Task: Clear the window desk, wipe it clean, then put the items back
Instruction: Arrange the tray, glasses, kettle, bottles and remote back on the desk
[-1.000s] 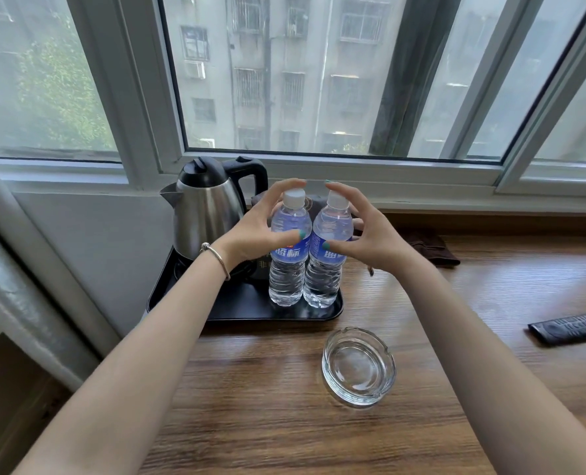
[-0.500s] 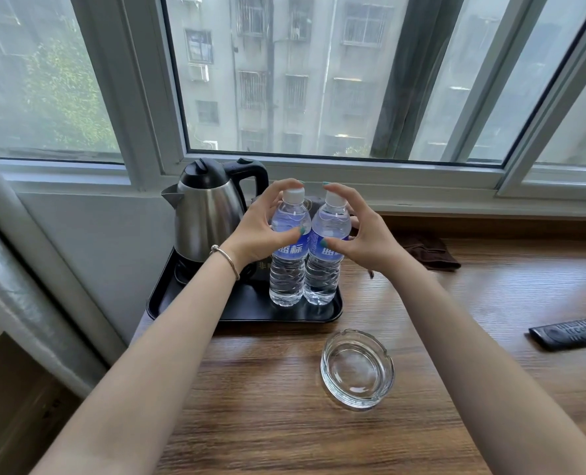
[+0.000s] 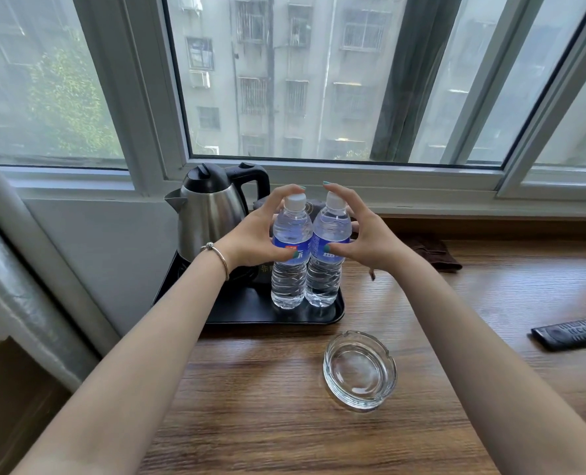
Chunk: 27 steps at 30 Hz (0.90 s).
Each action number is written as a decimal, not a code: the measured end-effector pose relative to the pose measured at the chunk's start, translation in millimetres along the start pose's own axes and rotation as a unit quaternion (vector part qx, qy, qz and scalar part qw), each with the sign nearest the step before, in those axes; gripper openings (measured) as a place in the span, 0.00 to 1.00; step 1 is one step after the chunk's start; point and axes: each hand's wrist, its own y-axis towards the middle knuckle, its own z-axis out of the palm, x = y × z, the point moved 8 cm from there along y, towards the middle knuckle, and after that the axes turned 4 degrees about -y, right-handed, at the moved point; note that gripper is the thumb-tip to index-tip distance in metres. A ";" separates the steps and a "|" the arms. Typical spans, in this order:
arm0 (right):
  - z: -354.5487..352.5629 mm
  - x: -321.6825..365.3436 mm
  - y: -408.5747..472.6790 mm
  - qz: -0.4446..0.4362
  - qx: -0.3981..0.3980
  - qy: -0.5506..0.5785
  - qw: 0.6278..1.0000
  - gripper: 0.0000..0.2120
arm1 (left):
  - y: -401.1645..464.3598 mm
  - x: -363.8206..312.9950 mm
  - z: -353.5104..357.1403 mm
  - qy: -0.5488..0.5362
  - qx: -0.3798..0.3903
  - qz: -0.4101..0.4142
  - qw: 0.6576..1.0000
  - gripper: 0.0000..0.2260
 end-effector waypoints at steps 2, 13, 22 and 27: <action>0.1 -2.3 -0.7 0.008 0.000 -0.008 1.000 0.48 | 1.3 -0.7 0.4 -0.001 0.002 -0.002 1.000 0.38; 0.4 11.1 -5.5 -0.023 -0.012 0.017 1.000 0.51 | 4.0 1.8 -2.0 0.012 0.006 -0.007 1.000 0.39; -6.3 7.0 -10.9 -0.022 -0.057 0.081 0.995 0.42 | 5.4 3.7 -7.7 -0.079 -0.012 -0.004 0.997 0.37; -13.3 0.3 -6.9 -0.006 -0.116 0.140 0.983 0.24 | 6.6 0.5 -13.0 -0.107 -0.066 0.000 0.992 0.24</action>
